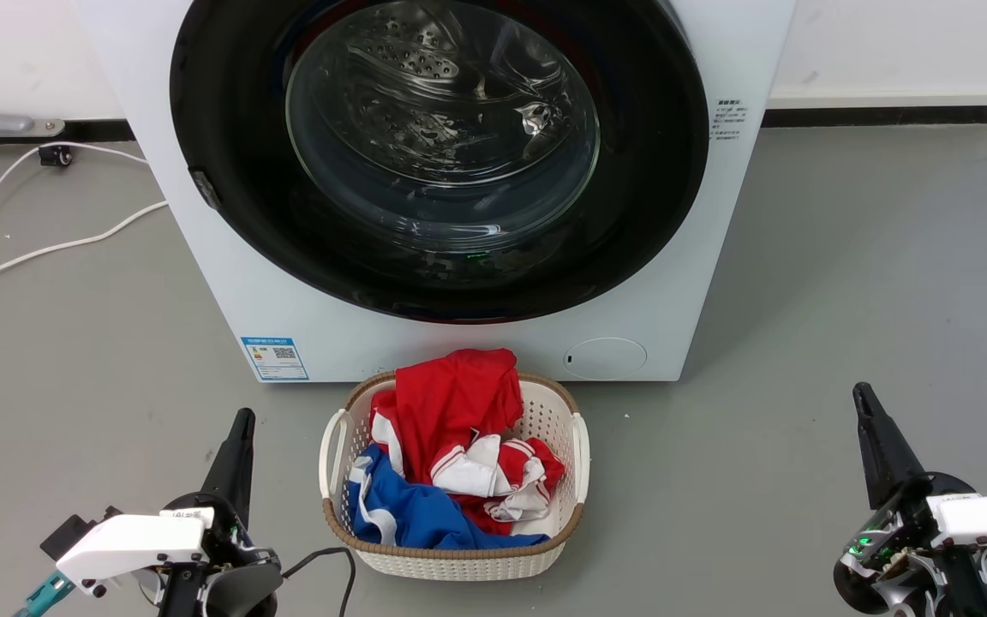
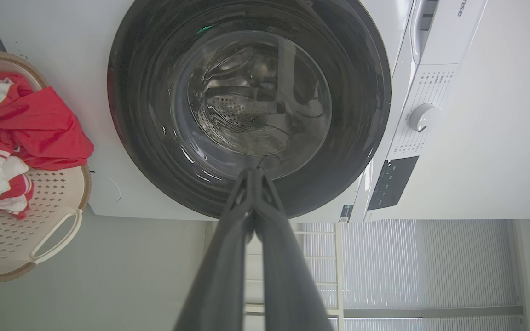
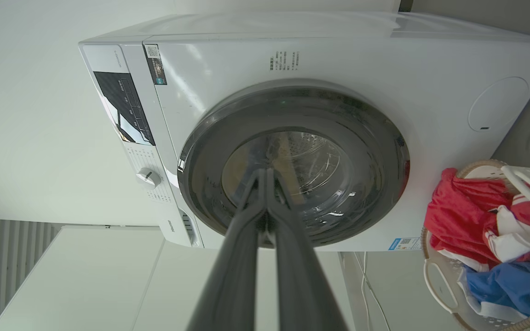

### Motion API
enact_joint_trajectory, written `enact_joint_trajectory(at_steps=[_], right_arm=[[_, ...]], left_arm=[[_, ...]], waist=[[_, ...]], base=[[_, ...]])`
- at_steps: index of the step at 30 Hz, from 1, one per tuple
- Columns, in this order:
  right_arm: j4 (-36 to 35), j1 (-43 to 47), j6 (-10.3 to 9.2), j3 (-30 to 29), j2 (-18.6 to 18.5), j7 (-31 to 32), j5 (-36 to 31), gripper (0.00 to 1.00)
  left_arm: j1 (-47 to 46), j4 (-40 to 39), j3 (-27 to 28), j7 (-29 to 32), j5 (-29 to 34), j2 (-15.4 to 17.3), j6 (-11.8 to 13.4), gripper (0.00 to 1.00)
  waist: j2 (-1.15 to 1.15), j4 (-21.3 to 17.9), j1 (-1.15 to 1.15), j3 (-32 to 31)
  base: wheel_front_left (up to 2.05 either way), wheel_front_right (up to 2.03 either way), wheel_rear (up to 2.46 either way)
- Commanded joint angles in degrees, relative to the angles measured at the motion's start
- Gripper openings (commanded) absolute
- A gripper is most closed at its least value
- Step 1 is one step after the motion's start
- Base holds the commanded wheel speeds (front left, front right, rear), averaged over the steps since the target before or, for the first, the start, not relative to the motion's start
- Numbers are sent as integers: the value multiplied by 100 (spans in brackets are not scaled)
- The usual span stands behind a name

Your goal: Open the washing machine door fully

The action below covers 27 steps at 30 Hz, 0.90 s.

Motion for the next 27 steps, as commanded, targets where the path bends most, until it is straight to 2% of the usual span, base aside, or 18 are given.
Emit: enact_joint_trajectory(at_steps=[1,7,8,17,27], right_arm=[[5,-64,0,-9,19,12,-21,0],[5,-65,0,-12,20,14,-25,0],[-1,1,0,-4,3,-1,-4,100],[101,192,-7,-54,20,-179,-219,100],[-265,254,-6,-209,21,-449,-1377,100]], left_arm=[[-38,2,7,13,0,-4,-13,0],[-38,2,7,13,0,-4,-13,0],[0,-2,0,-3,0,0,0,100],[166,30,-12,-194,239,-16,14,100],[190,-459,7,-466,1347,-12,349,100]], waist=[[0,0,0,0],[0,0,0,0],[0,0,0,0],[0,-1,0,5],[0,-2,0,26]], base=[[0,0,0],[0,0,0],[0,0,0],[0,0,0],[0,0,0]])
